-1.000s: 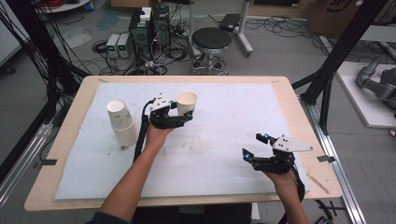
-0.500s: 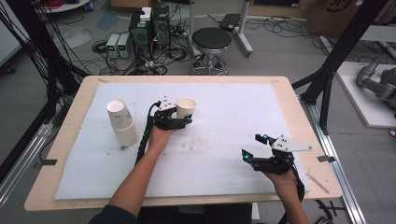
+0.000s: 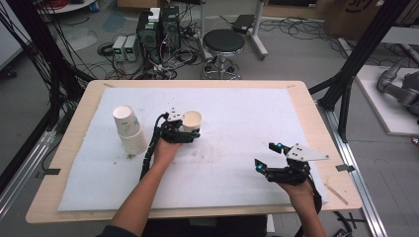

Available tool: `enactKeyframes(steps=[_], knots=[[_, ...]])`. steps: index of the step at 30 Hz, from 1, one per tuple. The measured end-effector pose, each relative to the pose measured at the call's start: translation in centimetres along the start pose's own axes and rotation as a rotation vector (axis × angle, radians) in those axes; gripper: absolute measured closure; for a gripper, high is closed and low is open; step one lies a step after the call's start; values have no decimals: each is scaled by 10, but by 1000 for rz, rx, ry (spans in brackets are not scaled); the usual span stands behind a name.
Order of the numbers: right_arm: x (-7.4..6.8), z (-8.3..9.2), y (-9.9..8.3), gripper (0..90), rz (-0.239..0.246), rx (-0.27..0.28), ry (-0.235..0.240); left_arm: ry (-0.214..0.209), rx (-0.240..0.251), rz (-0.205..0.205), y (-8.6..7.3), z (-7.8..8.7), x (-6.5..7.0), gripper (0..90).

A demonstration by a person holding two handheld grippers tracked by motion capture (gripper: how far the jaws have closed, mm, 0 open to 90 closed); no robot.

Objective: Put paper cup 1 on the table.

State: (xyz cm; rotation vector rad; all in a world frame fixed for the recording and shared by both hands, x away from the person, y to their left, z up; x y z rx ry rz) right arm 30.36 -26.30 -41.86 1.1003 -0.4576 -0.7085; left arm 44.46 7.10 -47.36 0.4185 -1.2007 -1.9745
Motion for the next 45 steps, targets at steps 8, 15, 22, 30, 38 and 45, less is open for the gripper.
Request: enactKeyframes(steps=[8, 15, 22, 30, 38, 45], knots=[[0, 0, -1, 200, -1, -5, 3, 7, 69, 7, 3, 22, 5, 186], [0, 0, -2, 200, 0, -13, 1, -7, 166, -65, 7, 62, 21, 185], [-1, 1, -3, 200, 3, -20, -3, -34, 225, -86, 6, 95, 31, 178], [-1, 1, -4, 200, -1, -27, -8, -143, 298, -95, -12, 134, 39, 178], [-1, -2, -4, 200, 14, -41, -17, -180, 331, -118, -25, 154, 36, 178], [-1, -3, -5, 200, 14, -38, -15, -175, 348, -118, -37, 164, 34, 180]])
Point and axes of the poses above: each handheld gripper's, and its own axes: z roughly backward along the jaws, y roughly out of its top, x roughly to its right, the point moved 4 cm from there along -z, roughly forward along the jaws, and after that the axes turned 1 degree about -y, right-handed, at the moved point
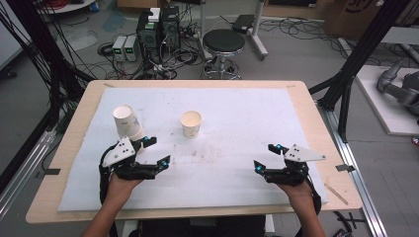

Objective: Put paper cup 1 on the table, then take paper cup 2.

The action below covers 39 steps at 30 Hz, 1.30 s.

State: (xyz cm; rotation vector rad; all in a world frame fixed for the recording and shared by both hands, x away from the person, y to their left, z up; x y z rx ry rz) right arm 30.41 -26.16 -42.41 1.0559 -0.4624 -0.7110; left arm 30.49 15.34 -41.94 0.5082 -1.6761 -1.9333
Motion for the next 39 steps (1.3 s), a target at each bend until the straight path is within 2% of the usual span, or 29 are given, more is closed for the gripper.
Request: enactKeyframes(steps=[8, 16, 21, 29, 39], knots=[[-2, -1, 4, 200, 0, 12, 1, 24, 15, -3, -6, 14, 2, 183], [-4, -7, 5, 200, 13, -1, 16, 52, 39, 6, -2, 22, 0, 183], [-4, -5, 4, 200, 6, 0, 19, 55, 44, -2, 0, 23, 0, 183], [-3, -5, 5, 200, 3, 7, 19, 49, 59, 14, 0, 25, -2, 183], [-3, -5, 5, 200, 0, 5, 26, 83, 92, 28, 10, 37, -7, 184]])
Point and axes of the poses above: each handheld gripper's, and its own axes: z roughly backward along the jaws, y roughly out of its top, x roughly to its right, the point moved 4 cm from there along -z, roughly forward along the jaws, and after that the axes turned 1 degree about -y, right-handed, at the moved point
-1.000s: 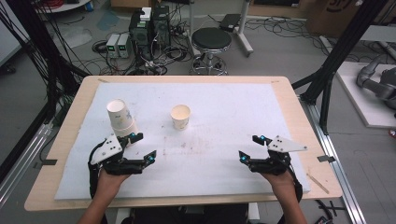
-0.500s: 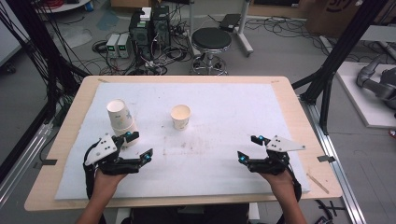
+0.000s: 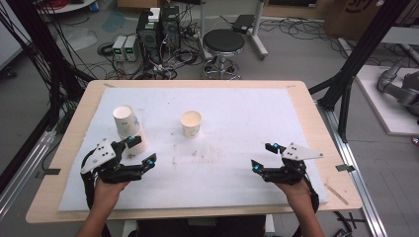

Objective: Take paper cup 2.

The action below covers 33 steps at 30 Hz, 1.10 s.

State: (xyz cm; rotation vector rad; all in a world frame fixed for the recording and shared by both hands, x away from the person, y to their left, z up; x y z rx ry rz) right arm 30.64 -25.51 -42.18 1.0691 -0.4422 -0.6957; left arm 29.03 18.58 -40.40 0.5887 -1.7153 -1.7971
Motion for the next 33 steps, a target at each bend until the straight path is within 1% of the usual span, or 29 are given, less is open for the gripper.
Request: enactKeyframes(steps=[2, 3, 5, 6, 7, 8, 9, 11, 14, 17, 20, 25, 26, 27, 29, 30, 31, 32, 33], knots=[[-1, 1, 0, 200, 4, 2, 1, 13, 3, -1, 3, 4, -2, 189], [-1, 1, 0, 200, 9, 5, 0, 23, 15, 3, 7, 7, -3, 189], [-1, 1, 0, 200, 5, 3, 3, 30, 20, 0, 10, 10, -4, 194], [-1, 1, 0, 200, 7, 3, 4, 32, 25, -3, 13, 12, -5, 195], [-1, 1, 0, 200, 4, 2, 5, 39, 32, -5, 19, 17, -7, 195], [-1, 1, 0, 200, 5, 3, 3, 39, 32, -5, 19, 17, -7, 195], [-2, 1, -1, 200, 0, -2, 5, 50, 44, -5, 25, 24, -10, 195], [-2, 2, -1, 200, 0, -3, 5, 54, 45, -5, 27, 27, -12, 195], [-2, 2, -2, 200, 0, -4, 5, 82, 42, -4, 32, 37, -20, 194], [-1, 2, -1, 200, -4, -1, 5, 112, 32, 0, 34, 43, -27, 187], [-2, 2, -1, 200, -7, 0, 9, 146, 27, -6, 40, 48, -36, 187], [-2, 2, -1, 200, -13, -5, 12, 182, 21, -11, 53, 49, -48, 187], [-2, 2, -1, 200, -13, -5, 13, 195, 15, -13, 59, 48, -53, 187], [-2, 1, -1, 200, -11, -5, 12, 195, 15, -13, 59, 48, -53, 183], [-2, 1, -1, 200, -13, -6, 14, 201, 6, -9, 64, 45, -57, 180], [-2, 2, -1, 200, -11, -8, 12, 206, -3, -12, 65, 44, -60, 179], [-2, 2, -1, 200, -16, -11, 15, 216, -29, -16, 67, 39, -65, 177], [-2, 2, -1, 200, -14, -11, 16, 216, -29, -16, 67, 39, -65, 177], [-2, 2, -1, 200, -14, -13, 15, 222, -40, -20, 68, 37, -66, 177]])
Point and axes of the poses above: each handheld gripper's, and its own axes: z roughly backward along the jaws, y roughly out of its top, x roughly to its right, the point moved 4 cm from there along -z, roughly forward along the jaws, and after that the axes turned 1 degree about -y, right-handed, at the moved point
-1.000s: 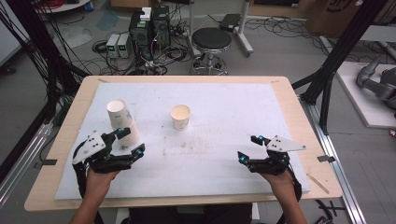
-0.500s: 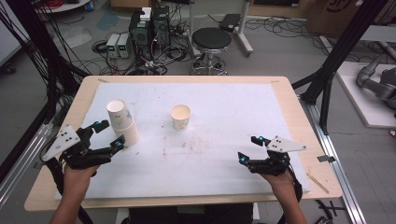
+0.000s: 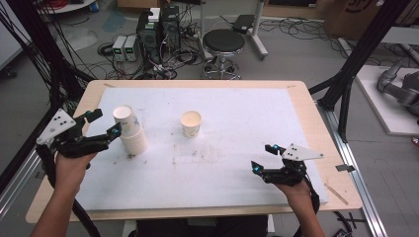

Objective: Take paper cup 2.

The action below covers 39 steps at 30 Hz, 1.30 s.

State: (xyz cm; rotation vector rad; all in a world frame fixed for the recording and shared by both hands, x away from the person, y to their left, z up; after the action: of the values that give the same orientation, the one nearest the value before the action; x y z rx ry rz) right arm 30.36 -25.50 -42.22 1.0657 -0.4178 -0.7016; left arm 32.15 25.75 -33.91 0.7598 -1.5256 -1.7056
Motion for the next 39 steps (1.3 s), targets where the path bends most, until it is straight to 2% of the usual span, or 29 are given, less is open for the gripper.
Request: enactKeyframes(steps=[2, 4, 6, 8, 12, 21, 28, 29, 31, 39], knots=[[0, 0, 0, 200, -1, -1, 0, 19, -30, 0, 2, -10, -6, 164], [0, 0, 0, 200, 0, 0, 1, 21, -38, -2, 3, -13, -7, 164], [0, 0, 0, 200, 0, -2, 1, 15, -73, -4, 2, -24, -9, 164], [0, 0, -1, 200, -3, -6, 2, 18, -88, -7, 1, -27, -11, 164], [1, 0, -1, 201, -3, -3, 5, 22, -148, 9, -5, -43, -16, 164], [1, 0, -1, 202, -7, -5, 9, 30, -214, 42, -15, -59, -24, 177], [1, 0, -1, 202, -9, -6, 12, 14, -216, 63, -16, -60, -27, 274], [1, 0, -1, 202, -9, -6, 12, 10, -213, 61, -16, -60, -27, 274], [1, 0, -1, 202, -11, -8, 11, 0, -206, 49, -16, -60, -26, 335], [1, 0, -1, 202, -6, -9, 11, 4, -191, 42, -14, -59, -25, 340]])
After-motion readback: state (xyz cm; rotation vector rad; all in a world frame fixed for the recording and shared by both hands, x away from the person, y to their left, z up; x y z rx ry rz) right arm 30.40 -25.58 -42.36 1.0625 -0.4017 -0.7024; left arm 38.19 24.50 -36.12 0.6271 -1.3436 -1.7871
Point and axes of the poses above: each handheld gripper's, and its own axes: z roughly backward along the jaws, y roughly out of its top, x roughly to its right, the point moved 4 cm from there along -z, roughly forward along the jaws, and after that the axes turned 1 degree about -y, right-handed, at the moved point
